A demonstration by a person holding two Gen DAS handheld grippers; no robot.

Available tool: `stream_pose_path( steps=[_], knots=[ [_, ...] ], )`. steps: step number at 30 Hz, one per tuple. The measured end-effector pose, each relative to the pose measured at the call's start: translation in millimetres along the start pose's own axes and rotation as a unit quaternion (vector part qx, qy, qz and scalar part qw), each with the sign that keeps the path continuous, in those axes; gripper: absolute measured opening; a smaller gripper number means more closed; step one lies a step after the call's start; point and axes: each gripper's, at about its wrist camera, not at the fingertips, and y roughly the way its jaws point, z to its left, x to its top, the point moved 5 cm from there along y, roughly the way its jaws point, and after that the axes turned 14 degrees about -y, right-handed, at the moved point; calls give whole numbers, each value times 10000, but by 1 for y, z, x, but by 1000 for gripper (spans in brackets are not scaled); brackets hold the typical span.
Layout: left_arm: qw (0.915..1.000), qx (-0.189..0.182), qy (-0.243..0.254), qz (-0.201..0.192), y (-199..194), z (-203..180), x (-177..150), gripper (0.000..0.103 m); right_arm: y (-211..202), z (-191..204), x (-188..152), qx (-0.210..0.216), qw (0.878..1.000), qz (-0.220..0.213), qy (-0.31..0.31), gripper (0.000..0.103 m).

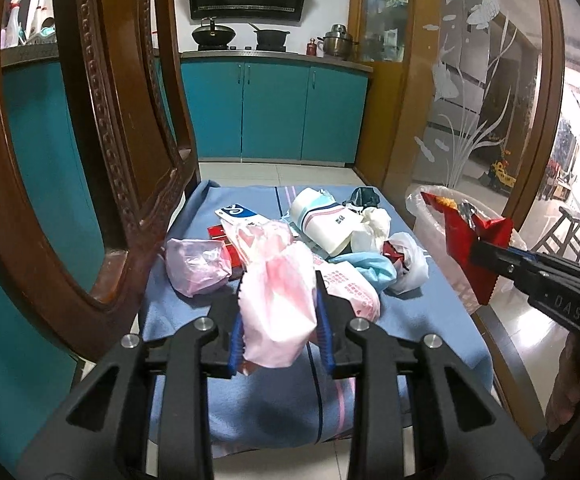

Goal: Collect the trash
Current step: 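Grasp the red-and-gold snack wrapper with the right gripper while the left gripper holds the pink bag, then carry the snack wrapper to the wastebasket and open the right gripper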

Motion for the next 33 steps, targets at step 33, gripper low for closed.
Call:
stream_pose_path(
  steps=[33],
  knots=[
    [9998, 76, 179, 30, -6, -1, -2, 30, 24, -167, -2, -1718, 9809, -68, 911, 13]
  ],
)
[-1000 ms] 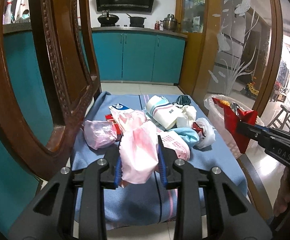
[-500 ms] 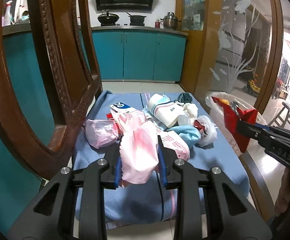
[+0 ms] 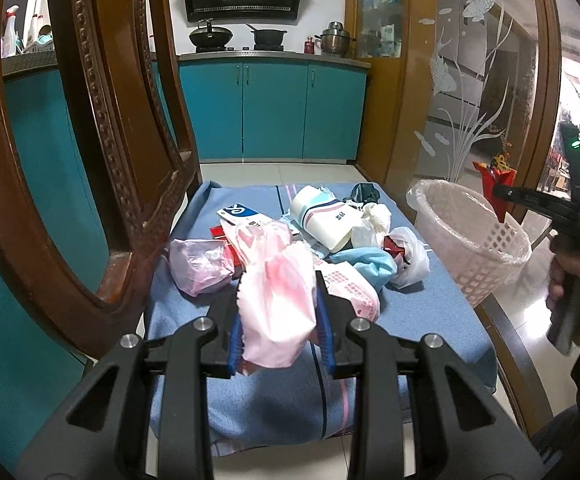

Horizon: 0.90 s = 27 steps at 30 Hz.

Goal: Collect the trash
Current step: 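Carry the snack wrapper to the wastebasket and open the right gripper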

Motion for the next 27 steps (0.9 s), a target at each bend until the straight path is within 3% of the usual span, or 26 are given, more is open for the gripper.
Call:
stream_pose_path(
  steps=[3, 8, 10, 12, 14, 27],
  knots=[
    [10000, 0, 1, 13, 0, 1, -1, 31, 20, -26, -7, -267, 9994, 144, 168, 13],
    [10000, 19, -8, 19, 1, 2, 0, 31, 38, -45, -16, -364, 9985, 331, 259, 13],
    [10000, 26, -11, 16, 1, 2, 0, 31, 43, -48, -20, -368, 9979, 470, 253, 21],
    [10000, 31, -4, 14, 1, 1, 0, 31, 42, -40, -22, -425, 9974, 526, 244, 52],
    [10000, 28, -6, 18, 1, 1, 0, 31, 34, -38, -20, -594, 9974, 363, 185, 67],
    [9999, 31, 100, 70, 9, -7, -4, 31, -6, -23, -5, -558, 9978, -29, 359, 85]
  ],
)
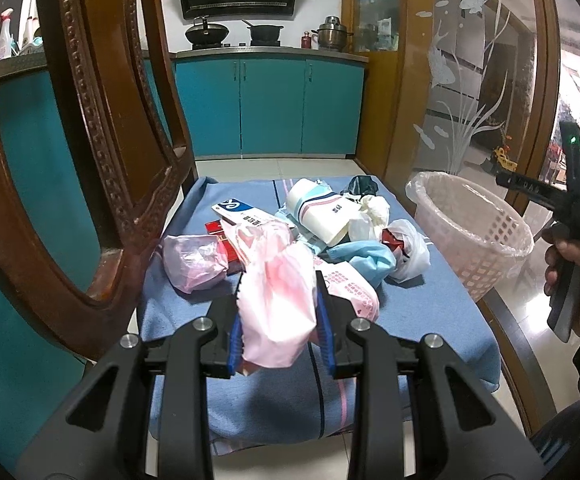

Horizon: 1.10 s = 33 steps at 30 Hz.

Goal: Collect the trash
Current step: 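Carry the snack wrapper to the wastebasket and open the right gripper, then carry the pink bag over the wastebasket and open the left gripper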

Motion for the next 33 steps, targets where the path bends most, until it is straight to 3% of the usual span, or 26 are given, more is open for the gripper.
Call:
stream_pose_path(
  steps=[6, 13, 18, 23, 30, 32, 33],
  knots=[
    [9994, -229, 220, 145, 5, -13, -7, 30, -25, 11, 5, 249, 9993, -195, 193, 91],
    [9960, -523, 717, 64, 6, -58, -5, 29, -35, 6, 9, 199, 9987, -415, 237, 93],
    [9913, -862, 992, -36, 16, -116, 7, 29, -36, -16, 8, 142, 9977, -422, 501, 93],
    [9851, -1230, 1198, 40, 54, -194, 28, 29, -32, -47, 5, -38, 9956, -401, 847, 93],
    [9792, -1340, 1495, 309, 120, -280, 33, 30, -30, -86, -3, -345, 9887, -415, 1399, 93],
    [9779, -1398, 1510, 380, 133, -295, 28, 38, -30, -92, -4, -408, 9876, -425, 1454, 93],
    [9776, -1405, 1519, 383, 138, -299, 27, 47, -30, -93, -5, -419, 9874, -423, 1464, 93]
  ],
)
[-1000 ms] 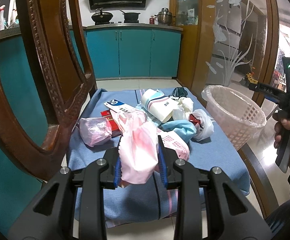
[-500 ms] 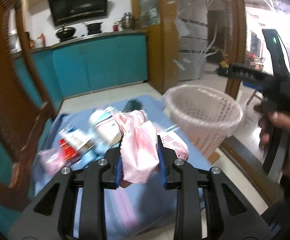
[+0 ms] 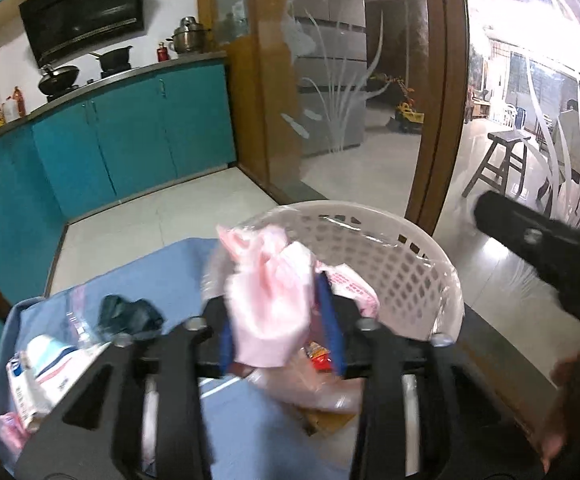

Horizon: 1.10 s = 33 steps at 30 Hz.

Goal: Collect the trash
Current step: 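Carry the pink bag over the wastebasket and open the left gripper, then move both tools back above the remaining trash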

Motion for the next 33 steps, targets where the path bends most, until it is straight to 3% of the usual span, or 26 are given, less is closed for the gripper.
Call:
stream_pose_path(
  steps=[1, 3, 6, 7, 12, 17, 19, 22, 24, 29, 33],
  knots=[
    [10000, 31, -7, -42, 4, 0, -1, 58, 0, -2, 0, -16, 10000, -3, 15, 93],
    [9999, 7, -44, -130, 9, -1, -1, 64, 1, -5, -1, -26, 10000, -3, 34, 93],
    [9999, -34, -47, -97, 11, 0, -1, 86, 2, -2, -1, 1, 10000, 1, 1, 93],
    [9998, -61, -62, -151, 6, 3, 0, 89, 1, -1, -1, 11, 10000, -5, -19, 93],
    [9984, 127, -388, -384, -44, 37, 1, 96, -1, 14, -1, 192, 9996, 28, -187, 93],
    [9922, 856, -637, -637, -122, 108, -20, 99, -12, 47, -8, 566, 9963, 116, -629, 93],
    [9864, 1180, -860, -757, -155, 146, -33, 99, -17, 62, -12, 786, 9937, 194, -773, 93],
    [9708, 1702, -1281, -1105, -200, 201, -54, 99, -31, 91, -22, 1167, 9864, 307, -1118, 93],
    [9645, 1906, -1473, -1079, -218, 228, -68, 99, -40, 111, -28, 1382, 9806, 353, -1344, 93],
    [9551, 1969, -1998, -956, -245, 273, -94, 99, -71, 156, -55, 1870, 9618, 455, -1945, 93],
    [9568, 1990, -1965, -796, -250, 284, -119, 99, -87, 176, -72, 2054, 9519, 488, -2221, 93]
  ],
)
